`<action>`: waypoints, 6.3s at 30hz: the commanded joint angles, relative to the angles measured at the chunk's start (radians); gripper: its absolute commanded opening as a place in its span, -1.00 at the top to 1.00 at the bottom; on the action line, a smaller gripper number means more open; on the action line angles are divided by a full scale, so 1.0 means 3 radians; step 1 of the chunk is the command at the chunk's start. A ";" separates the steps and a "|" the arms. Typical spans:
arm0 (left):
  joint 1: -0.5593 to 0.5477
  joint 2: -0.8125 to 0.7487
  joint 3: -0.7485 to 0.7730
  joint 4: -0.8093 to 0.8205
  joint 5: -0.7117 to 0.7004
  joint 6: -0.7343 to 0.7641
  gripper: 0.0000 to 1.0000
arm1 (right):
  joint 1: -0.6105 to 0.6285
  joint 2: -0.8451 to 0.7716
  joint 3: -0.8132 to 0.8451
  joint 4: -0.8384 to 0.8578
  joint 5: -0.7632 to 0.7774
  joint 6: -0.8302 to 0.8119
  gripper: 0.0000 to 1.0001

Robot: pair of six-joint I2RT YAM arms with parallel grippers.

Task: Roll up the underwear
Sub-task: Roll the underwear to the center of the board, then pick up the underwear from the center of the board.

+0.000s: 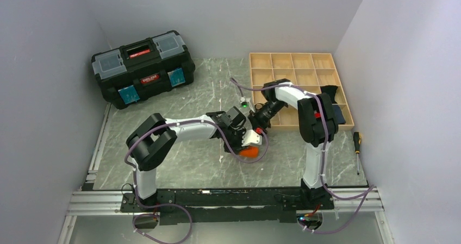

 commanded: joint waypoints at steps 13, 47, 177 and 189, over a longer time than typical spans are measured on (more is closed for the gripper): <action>0.0228 0.0821 0.0480 -0.0905 0.0494 0.0027 1.00 | -0.0957 -0.1631 -0.0832 0.0543 -0.0251 0.0187 -0.03; 0.0480 0.1569 0.1279 -0.1575 0.0876 -0.0094 1.00 | 0.1183 -0.2340 -0.1961 0.2172 0.1642 0.0642 -0.12; 0.1908 0.0255 0.1223 -0.1145 0.1152 -0.0804 -0.62 | 0.1278 -0.2560 -0.1840 0.1831 0.2282 0.0868 1.00; 0.2021 -0.0370 0.0752 -0.0771 0.0925 -0.1069 -0.60 | -0.0031 -0.2809 -0.1315 0.1860 0.2265 0.1107 1.00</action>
